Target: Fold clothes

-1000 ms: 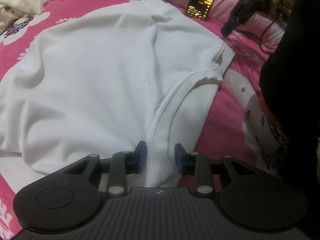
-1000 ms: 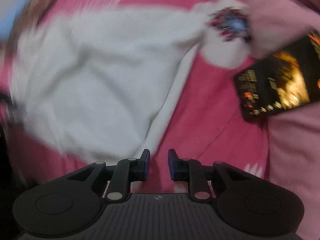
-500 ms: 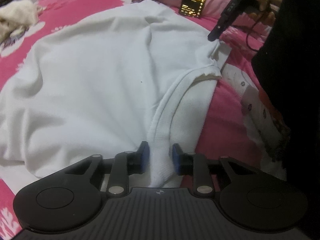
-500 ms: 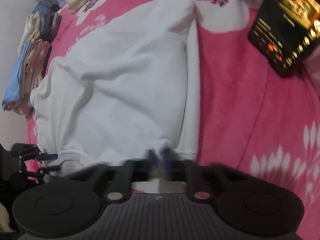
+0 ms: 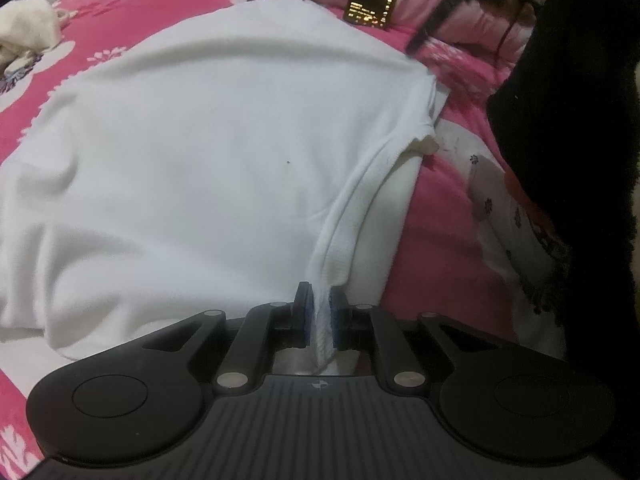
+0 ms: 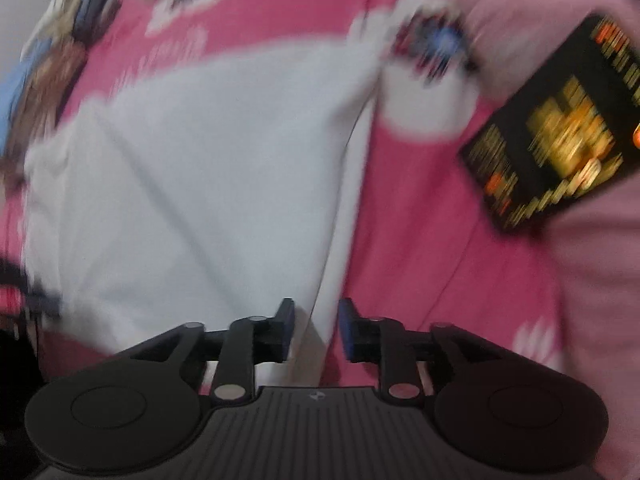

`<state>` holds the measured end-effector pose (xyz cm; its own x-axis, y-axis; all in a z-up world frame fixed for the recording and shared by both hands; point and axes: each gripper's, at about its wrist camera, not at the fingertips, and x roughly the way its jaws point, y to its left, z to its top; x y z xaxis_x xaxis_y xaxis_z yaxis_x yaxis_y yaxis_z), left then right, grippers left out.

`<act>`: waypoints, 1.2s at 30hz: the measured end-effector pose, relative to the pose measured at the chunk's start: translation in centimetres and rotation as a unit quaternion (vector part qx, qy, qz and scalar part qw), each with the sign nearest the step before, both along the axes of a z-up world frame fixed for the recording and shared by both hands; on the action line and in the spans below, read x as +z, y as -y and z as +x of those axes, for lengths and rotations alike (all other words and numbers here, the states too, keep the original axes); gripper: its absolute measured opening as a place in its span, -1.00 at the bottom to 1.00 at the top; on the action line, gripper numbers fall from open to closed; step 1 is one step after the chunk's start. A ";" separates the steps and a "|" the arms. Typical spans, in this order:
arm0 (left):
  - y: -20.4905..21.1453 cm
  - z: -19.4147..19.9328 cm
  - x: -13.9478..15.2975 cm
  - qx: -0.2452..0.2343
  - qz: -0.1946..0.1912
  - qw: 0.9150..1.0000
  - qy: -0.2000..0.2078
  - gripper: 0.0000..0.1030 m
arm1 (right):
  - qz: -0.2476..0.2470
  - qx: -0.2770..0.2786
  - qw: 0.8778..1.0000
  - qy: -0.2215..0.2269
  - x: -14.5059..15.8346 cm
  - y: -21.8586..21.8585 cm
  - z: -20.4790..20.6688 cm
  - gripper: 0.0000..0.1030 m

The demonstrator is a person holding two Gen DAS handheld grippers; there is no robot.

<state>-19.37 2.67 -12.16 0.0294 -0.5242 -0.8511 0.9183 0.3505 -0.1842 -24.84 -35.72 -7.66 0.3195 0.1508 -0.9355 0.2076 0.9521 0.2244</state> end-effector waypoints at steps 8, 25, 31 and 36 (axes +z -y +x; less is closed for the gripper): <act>0.0 -0.1 -0.1 0.007 0.002 1.000 0.003 -0.81 | 0.007 0.005 0.994 0.106 -0.1 1.2 7.5 -0.74; -1.7 1.2 0.1 0.051 -0.009 0.994 -0.094 -0.55 | -0.073 0.156 0.958 0.228 4.0 -8.6 14.3 -0.80; -5.9 2.6 1.7 0.120 -0.043 0.976 -0.176 -0.52 | -0.004 0.377 0.899 0.221 4.9 -21.1 16.4 -0.70; -12.3 5.4 2.9 0.267 -0.095 0.943 -0.172 -0.47 | 0.017 0.531 0.822 0.204 3.8 -29.0 12.7 -0.41</act>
